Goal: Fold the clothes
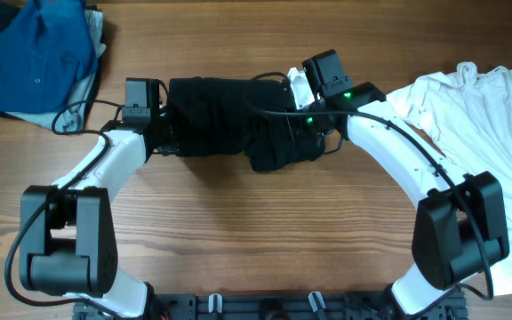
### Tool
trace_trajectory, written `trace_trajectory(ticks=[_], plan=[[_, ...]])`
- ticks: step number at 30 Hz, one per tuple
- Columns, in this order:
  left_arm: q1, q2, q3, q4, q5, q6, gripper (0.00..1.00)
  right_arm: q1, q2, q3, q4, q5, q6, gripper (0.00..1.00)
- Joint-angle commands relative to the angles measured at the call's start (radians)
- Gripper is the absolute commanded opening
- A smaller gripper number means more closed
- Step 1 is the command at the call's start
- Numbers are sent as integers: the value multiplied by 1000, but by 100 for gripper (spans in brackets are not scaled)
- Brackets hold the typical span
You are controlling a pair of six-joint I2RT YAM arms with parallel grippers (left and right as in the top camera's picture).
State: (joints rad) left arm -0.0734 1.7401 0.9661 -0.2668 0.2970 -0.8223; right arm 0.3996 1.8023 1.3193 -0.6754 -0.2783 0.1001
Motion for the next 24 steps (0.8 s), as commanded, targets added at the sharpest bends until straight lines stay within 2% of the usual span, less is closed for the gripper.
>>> trace_trajectory(ticks=[1,2,4,5,6,10,14,20,24], plan=[[5,-10,4,-9,-9,6,4,-10,45,23,-7,13,4,75],[5,-10,4,-12,-7,6,4,-10,60,23,-16,13,4,81],[5,-10,4,-17,-1,7,4,-10,95,23,-27,4,5,79],[5,-10,4,-19,2,6,4,-10,107,23,-25,-10,4,85],[5,-10,4,-20,2,6,4,-10,121,23,-24,-23,4,87],[5,-10,4,-20,2,6,4,-10,153,23,-10,-56,3,81],[5,-10,4,-20,8,6,4,-10,153,34,19,-61,7,85],[5,-10,4,-19,17,6,4,-10,152,79,11,-97,8,83],[5,-10,4,-19,17,6,4,-10,152,130,-51,-96,8,80]])
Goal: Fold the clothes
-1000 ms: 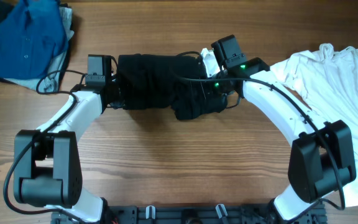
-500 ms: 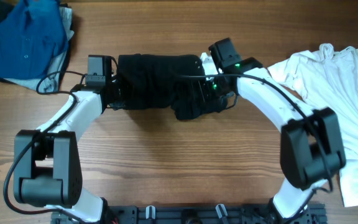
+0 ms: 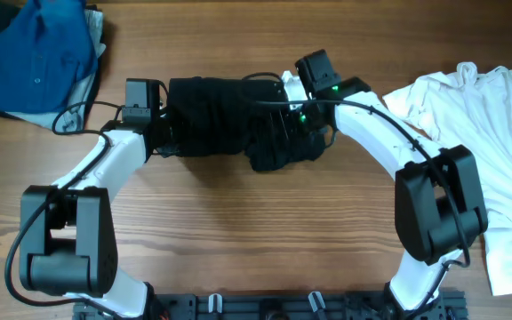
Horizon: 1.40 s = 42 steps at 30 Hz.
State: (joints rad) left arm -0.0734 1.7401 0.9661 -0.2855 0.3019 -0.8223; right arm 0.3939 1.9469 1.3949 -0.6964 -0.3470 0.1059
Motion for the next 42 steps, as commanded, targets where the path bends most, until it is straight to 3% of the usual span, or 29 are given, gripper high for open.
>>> trace_trajectory(ticks=[1,6,18,21,25,31,38,42], plan=[[5,-10,4,0,12,6,4,-4,7,73,-50,-20,1,80],[6,-10,4,4,11,6,4,0,7,124,-104,-6,-1,79],[6,-10,4,6,-7,6,4,131,10,124,-109,-12,15,88],[6,-10,4,7,-7,6,4,129,14,122,-109,-22,58,84],[6,-10,4,7,-7,6,4,115,39,122,-109,-52,62,88],[6,-10,4,7,-7,6,4,106,98,122,-116,-86,57,88],[6,-10,4,7,-7,6,4,106,139,122,-109,-107,63,80],[6,-10,4,7,-7,6,4,106,138,122,-101,-106,77,64]])
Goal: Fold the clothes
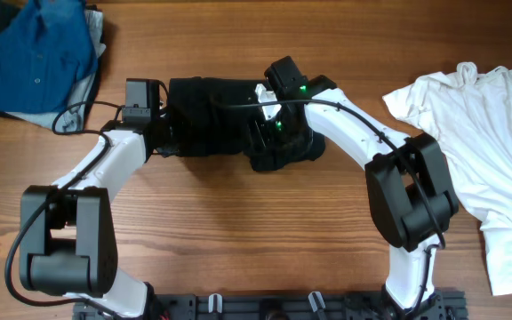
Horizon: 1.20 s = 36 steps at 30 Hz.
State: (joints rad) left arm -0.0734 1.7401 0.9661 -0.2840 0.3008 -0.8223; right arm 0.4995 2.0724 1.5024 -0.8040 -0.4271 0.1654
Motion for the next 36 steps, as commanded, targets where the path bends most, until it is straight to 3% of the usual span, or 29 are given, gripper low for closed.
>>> trace_trajectory(ticks=[1,3,4,5,12,17,19,21,26,32,35,36], plan=[[6,-10,4,5,-6,6,4,0,13,14,7,-27,18,59],[6,-10,4,5,-6,6,4,0,13,14,11,-27,22,58],[6,-10,4,5,-6,6,4,0,13,14,13,-26,21,82],[6,-10,4,5,-6,6,4,0,13,14,14,-26,21,89],[6,-10,4,5,-5,6,4,-1,17,14,21,-15,21,92],[6,-10,4,-2,5,6,4,-10,17,14,37,-16,22,72],[6,-10,4,-2,6,6,4,-16,22,14,45,-16,46,74],[6,-10,4,-2,6,6,4,-23,32,14,48,-16,48,82],[6,-10,4,-2,11,6,4,-30,79,14,46,-24,48,80],[6,-10,4,-2,11,6,4,-30,94,14,58,-27,47,67],[6,-10,4,-2,11,6,4,-33,94,14,60,-27,48,8],[6,-10,4,-2,11,6,4,-33,94,14,60,-27,51,4]])
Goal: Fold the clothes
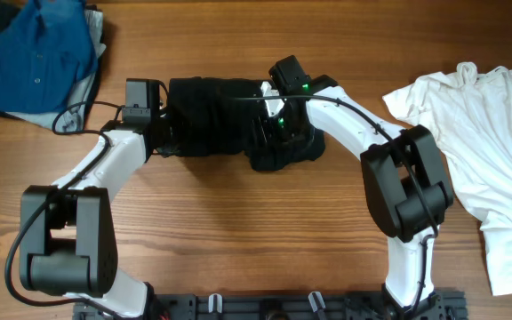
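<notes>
A black garment [210, 116] lies bunched in a band across the middle of the table, with a thicker lump [287, 151] at its right end. My left gripper [169, 135] sits at the garment's left edge. Its dark fingers blend into the cloth. My right gripper [270, 123] points down onto the right part of the garment, just left of the lump. Its fingertips are lost against the black fabric, so neither grip can be read.
A blue shirt [38, 49] lies heaped on a grey cloth at the back left corner. A white T-shirt [496, 133] is spread along the right side. The wooden table [238, 231] shows bare in front of the arms.
The right wrist has shifted slightly to the right above the garment and the right arm's elbow has swung a little. The left arm and the black garment look the same.
At first my right gripper was at the garment's right end, its arm reaching over the white shirt's edge. It then stood further left at each moment, ending over the garment just left of the lump. The left gripper stayed at the left edge throughout.
</notes>
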### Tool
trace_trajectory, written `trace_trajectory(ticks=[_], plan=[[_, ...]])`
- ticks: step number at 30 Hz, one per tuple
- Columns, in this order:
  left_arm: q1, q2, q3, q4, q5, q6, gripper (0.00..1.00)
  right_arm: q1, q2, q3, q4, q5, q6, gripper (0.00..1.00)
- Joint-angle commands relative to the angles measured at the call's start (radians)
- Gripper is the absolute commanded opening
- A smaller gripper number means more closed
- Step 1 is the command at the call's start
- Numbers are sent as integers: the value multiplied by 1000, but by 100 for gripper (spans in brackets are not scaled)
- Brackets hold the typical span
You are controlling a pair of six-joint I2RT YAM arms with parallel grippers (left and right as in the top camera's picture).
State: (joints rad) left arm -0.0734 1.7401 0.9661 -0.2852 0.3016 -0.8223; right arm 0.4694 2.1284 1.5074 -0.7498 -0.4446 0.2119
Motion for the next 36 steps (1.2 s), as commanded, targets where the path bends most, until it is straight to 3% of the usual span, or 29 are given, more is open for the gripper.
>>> trace_trajectory(ticks=[1,11,25,36], plan=[[6,-10,4,-1,10,6,4,-3,38,9,6,-9,8,4],[6,-10,4,2,17,6,4,-2,25,11,2,-6,0,5],[6,-10,4,3,16,6,4,-2,-190,12,-27,64,27,4],[6,-10,4,3,16,6,4,-3,-231,12,7,114,53,4]])
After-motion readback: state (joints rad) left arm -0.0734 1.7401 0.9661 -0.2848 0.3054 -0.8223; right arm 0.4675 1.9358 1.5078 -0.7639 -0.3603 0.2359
